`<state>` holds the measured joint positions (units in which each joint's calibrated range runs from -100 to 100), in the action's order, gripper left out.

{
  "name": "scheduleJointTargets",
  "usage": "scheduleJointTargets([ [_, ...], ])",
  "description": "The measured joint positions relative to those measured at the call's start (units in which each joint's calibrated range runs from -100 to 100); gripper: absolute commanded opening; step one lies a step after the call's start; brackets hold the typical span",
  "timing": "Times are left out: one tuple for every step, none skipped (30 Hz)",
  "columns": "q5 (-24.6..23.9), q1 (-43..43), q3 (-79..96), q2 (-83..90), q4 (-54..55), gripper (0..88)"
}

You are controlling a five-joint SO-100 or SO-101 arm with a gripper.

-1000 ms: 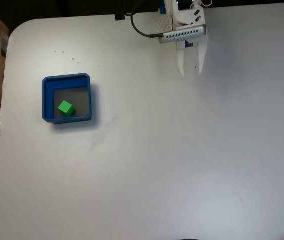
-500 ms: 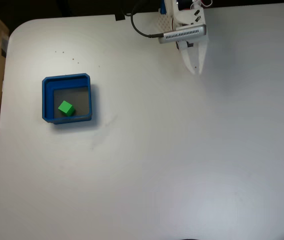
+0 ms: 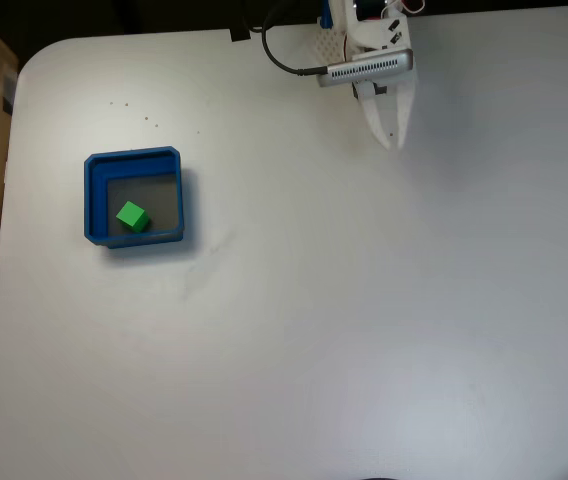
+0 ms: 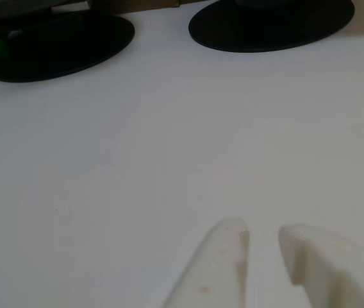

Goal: Pick up green cube and drop it in the blue box

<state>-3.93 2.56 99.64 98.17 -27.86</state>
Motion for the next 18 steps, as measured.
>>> scheduleJointTargets([
  [0.0, 0.0, 0.0, 0.0, 0.0, 0.5],
  [0.0, 0.0, 0.0, 0.0, 0.0, 0.5],
  [0.0, 0.0, 0.0, 0.0, 0.0, 0.5],
  [0.0, 0.0, 0.0, 0.0, 0.0, 0.5],
  [0.0, 0.0, 0.0, 0.0, 0.0, 0.5],
  [0.0, 0.0, 0.0, -0.1, 0.0, 0.5],
  [0.0, 0.0, 0.0, -0.1, 0.0, 0.5],
  [0.0, 0.0, 0.0, -0.1, 0.0, 0.5],
  [0.1, 0.0, 0.0, -0.1, 0.0, 0.5],
  [0.1, 0.0, 0.0, -0.1, 0.0, 0.5],
  [0.2, 0.0, 0.0, -0.1, 0.0, 0.5],
  [0.4, 0.0, 0.0, -0.2, 0.0, 0.6],
  [0.7, 0.0, 0.0, -0.2, 0.0, 0.6],
  [1.1, 0.0, 0.0, -0.2, 0.0, 0.6],
  [1.8, 0.0, 0.0, -0.2, 0.0, 0.6],
  [2.4, 0.0, 0.0, -0.2, 0.0, 0.6],
  [2.9, 0.0, 0.0, -0.2, 0.0, 0.6],
  [3.3, 0.0, 0.0, -0.2, 0.0, 0.6],
])
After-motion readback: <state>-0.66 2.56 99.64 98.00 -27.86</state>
